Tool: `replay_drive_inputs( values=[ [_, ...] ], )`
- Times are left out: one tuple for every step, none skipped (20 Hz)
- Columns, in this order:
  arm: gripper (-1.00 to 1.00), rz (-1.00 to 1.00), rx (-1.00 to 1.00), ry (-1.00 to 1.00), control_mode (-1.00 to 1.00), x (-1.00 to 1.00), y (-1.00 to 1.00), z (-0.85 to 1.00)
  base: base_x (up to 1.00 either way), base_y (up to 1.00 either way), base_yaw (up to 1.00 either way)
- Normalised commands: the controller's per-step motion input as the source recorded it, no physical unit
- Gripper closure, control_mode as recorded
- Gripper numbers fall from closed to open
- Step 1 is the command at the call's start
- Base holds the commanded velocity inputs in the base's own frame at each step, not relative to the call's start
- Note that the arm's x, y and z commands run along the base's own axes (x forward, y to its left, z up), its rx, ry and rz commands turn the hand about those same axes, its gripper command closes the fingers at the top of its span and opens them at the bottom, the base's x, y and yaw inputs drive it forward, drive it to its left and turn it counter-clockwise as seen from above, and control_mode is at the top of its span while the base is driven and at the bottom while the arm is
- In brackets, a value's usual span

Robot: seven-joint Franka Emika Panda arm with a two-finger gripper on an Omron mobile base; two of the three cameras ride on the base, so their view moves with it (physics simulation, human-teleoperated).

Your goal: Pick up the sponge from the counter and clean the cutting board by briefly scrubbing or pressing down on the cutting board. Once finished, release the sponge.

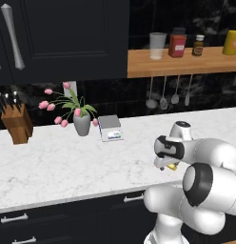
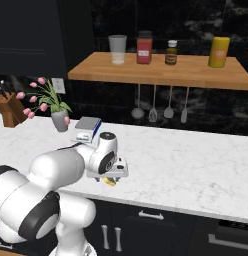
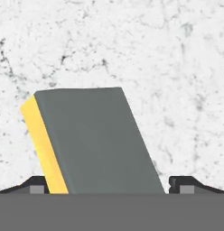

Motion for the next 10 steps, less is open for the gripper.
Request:
replay_drive_inputs(
  values=[
    [-1.00, 0.00, 0.00, 0.00, -1.00, 0.01, 0.01, -0.21, 0.00, 0.00, 0.00],
    [-1.00, 0.00, 0.00, 0.00, -1.00, 0.03, 0.00, -0.23, 0.00, 0.00, 0.00],
    [-1.00, 0.00, 0.00, 0.00, -1.00, 0.05, 0.00, -0.24, 0.00, 0.00, 0.00],
    [-1.00, 0.00, 0.00, 0.00, -1.00, 0.07, 0.00, -0.25, 0.00, 0.00, 0.00],
    [-1.00, 0.00, 0.00, 0.00, -1.00, 0.08, 0.00, -0.25, 0.00, 0.00, 0.00],
    [-1.00, 0.00, 0.00, 0.00, -1.00, 0.09, 0.00, -0.26, 0.00, 0.00, 0.00],
    [-1.00, 0.00, 0.00, 0.00, -1.00, 0.09, 0.00, -0.26, 0.00, 0.00, 0.00],
    [-1.00, 0.01, 0.00, 0.00, -1.00, 0.10, 0.00, -0.26, 0.00, 0.00, 0.00],
    [-1.00, 0.01, 0.00, 0.00, -1.00, 0.09, 0.00, -0.26, 0.00, 0.00, 0.00],
    [-1.00, 0.01, 0.00, 0.00, -1.00, 0.09, 0.00, -0.24, 0.00, 0.00, 0.00]
  ],
)
